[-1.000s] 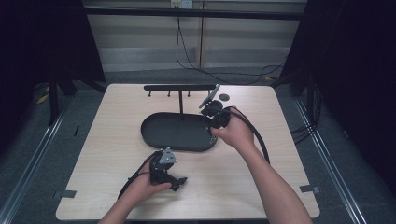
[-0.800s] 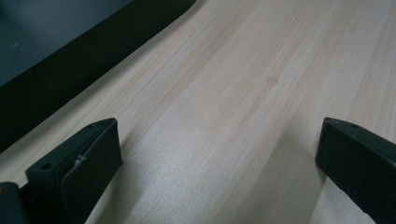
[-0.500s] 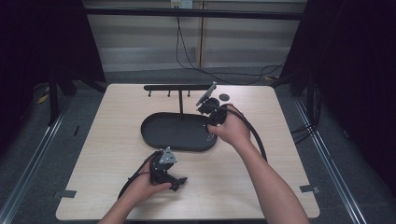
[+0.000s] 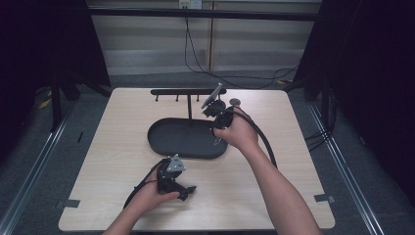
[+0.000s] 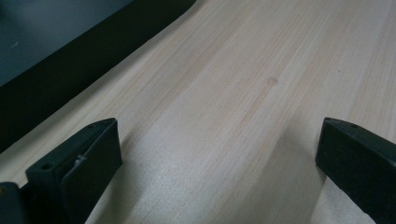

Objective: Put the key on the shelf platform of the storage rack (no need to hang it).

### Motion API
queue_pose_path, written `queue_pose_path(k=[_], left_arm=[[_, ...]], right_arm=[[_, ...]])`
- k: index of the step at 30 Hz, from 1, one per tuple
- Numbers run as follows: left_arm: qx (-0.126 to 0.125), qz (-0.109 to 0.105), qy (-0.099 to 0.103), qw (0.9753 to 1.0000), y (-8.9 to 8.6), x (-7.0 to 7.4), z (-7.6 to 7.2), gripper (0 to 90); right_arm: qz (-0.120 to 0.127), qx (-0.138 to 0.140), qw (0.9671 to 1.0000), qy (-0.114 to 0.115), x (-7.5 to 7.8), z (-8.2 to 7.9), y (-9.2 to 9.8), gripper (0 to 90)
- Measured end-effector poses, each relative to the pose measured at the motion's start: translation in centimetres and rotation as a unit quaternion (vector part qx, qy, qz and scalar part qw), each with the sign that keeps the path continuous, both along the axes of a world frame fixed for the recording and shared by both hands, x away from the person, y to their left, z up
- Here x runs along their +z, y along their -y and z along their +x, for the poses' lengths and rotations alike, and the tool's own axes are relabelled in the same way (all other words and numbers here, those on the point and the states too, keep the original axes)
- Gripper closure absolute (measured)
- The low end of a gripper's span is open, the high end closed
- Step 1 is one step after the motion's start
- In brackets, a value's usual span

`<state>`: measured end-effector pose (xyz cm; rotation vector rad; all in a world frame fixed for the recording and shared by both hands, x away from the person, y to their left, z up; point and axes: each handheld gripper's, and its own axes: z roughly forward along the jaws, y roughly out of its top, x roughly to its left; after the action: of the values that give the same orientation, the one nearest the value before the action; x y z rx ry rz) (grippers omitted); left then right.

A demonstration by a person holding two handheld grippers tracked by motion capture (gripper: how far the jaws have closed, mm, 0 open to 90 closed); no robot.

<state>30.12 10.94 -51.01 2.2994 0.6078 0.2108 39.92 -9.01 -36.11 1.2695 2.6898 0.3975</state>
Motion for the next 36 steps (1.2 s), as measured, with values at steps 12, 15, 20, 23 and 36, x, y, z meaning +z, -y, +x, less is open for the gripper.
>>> queue_pose_path(k=[12, 15, 20, 23, 36], left_arm=[[0.001, -0.002, 0.000, 1.0000, 0.0, 0.0, 0.0, 0.0], [0.001, -0.002, 0.000, 1.0000, 0.0, 0.0, 0.0, 0.0], [0.001, -0.002, 0.000, 1.0000, 0.0, 0.0, 0.0, 0.0], [0.001, -0.002, -0.001, 1.0000, 0.0, 0.0, 0.0, 0.0], [0.001, -0.002, -0.001, 1.0000, 0.0, 0.0, 0.0, 0.0]], right_arm=[[-0.001, 0.003, 1.0000, 0.002, -0.5, 0.6, -0.7, 86.0], [0.001, 0.004, 1.0000, 0.004, -0.7, 0.7, -0.8, 86.0], [0.004, 0.004, 1.0000, 0.005, -1.0, 1.0, -1.0, 86.0], [0.006, 0.001, 1.0000, 0.006, -1.1, 1.1, -1.0, 86.0], [0.003, 0.000, 0.9999, 0.012, -1.9, 1.7, -1.4, 86.0]])
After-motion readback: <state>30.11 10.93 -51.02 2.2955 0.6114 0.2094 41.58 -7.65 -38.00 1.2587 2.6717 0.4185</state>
